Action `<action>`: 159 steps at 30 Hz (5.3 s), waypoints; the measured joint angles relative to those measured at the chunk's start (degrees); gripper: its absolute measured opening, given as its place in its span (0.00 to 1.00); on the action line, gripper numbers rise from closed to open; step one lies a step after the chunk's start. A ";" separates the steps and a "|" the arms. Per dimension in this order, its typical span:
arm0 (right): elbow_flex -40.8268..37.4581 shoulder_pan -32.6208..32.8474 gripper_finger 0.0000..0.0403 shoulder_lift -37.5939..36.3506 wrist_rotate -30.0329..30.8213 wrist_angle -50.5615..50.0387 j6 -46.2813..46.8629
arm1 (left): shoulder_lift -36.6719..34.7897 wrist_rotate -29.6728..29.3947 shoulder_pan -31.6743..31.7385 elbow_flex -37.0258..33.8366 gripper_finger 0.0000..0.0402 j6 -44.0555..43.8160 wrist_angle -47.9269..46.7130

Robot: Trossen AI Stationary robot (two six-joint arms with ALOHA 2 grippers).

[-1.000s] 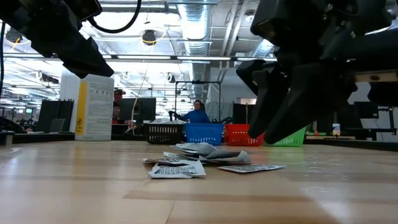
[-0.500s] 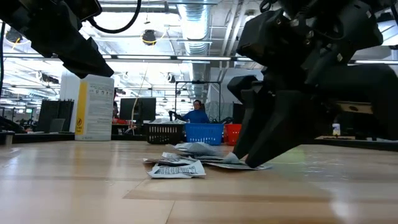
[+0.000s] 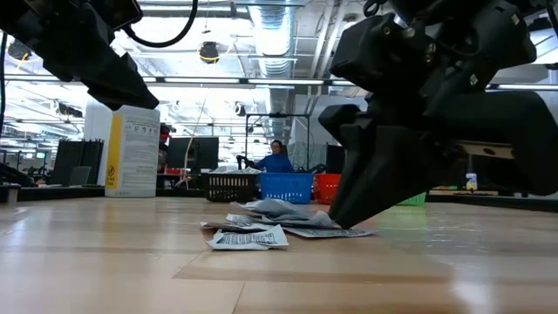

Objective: Pick & Place First Aid Supplies
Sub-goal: Put the blue alcohol pad in the green bin

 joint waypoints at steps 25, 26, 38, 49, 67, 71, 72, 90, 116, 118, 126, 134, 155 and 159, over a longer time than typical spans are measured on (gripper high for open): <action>6.65 -0.04 0.00 -10.93 0.11 -15.74 -0.23 | -0.64 -0.44 1.99 0.00 0.36 0.00 0.04; 6.65 0.00 0.00 -12.01 0.17 -15.82 -0.57 | -0.63 -0.48 2.18 0.00 0.36 0.00 0.01; 6.61 0.04 0.00 -23.45 25.27 -17.76 -1.03 | -2.19 -0.42 7.58 0.00 0.36 5.96 1.61; 6.57 -1.24 0.00 -25.99 38.76 -15.54 -0.69 | -15.83 0.00 16.23 0.00 0.36 19.89 3.08; 8.45 -8.74 0.00 -26.01 40.35 -15.63 19.81 | -28.06 23.48 32.66 0.00 0.36 30.28 3.16; 8.47 -12.80 0.00 -26.01 36.08 -22.14 26.50 | -27.89 29.12 38.23 0.00 0.36 32.07 2.44; 8.47 -14.07 0.00 -26.10 34.37 -24.78 28.55 | -27.84 30.12 39.75 0.00 0.36 32.46 2.47; -0.68 -42.22 0.00 -38.47 7.83 -29.41 3.41 | -15.81 31.33 58.55 0.04 0.36 31.49 17.31; -15.81 -41.27 0.00 -43.76 8.89 -7.60 -31.25 | -11.38 30.03 62.10 0.04 0.36 28.10 19.52; -15.58 -38.61 0.00 -44.62 8.97 -5.36 -35.16 | -10.57 30.01 62.10 0.04 0.36 27.44 19.52; -11.34 -30.10 0.00 -45.20 20.39 -5.29 -39.04 | -8.31 30.03 62.10 0.04 0.36 26.97 19.60; -10.92 -28.43 0.00 -45.20 28.76 -5.42 -35.64 | -8.35 30.03 61.96 0.04 0.36 26.74 23.23; -10.92 -20.29 0.00 -45.18 33.09 -5.12 -28.71 | -8.35 30.08 57.46 0.04 0.36 23.52 25.11; -10.92 -19.16 0.00 -45.18 33.30 -4.91 -27.57 | -8.35 30.08 57.22 0.04 0.36 23.52 25.62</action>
